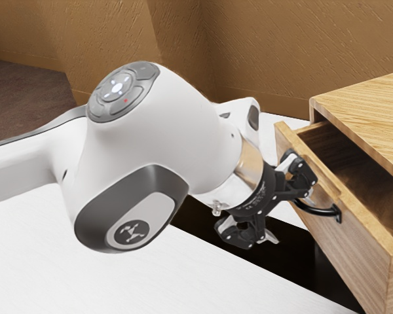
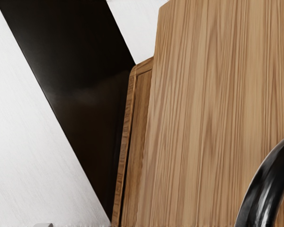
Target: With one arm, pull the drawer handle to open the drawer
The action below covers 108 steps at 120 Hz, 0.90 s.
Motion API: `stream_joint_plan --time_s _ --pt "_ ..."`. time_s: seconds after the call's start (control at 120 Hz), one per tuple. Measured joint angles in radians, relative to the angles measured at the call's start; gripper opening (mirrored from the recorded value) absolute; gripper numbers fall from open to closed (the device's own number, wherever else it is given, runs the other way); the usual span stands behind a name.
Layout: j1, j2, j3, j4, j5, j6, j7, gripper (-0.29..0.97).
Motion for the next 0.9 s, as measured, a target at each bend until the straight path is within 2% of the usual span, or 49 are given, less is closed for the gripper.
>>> stream_joint_plan --time_s 0.9 --pt "0.029 -0.211 0.000 -0.175 -0.068 -0.001 0.000 0.46"
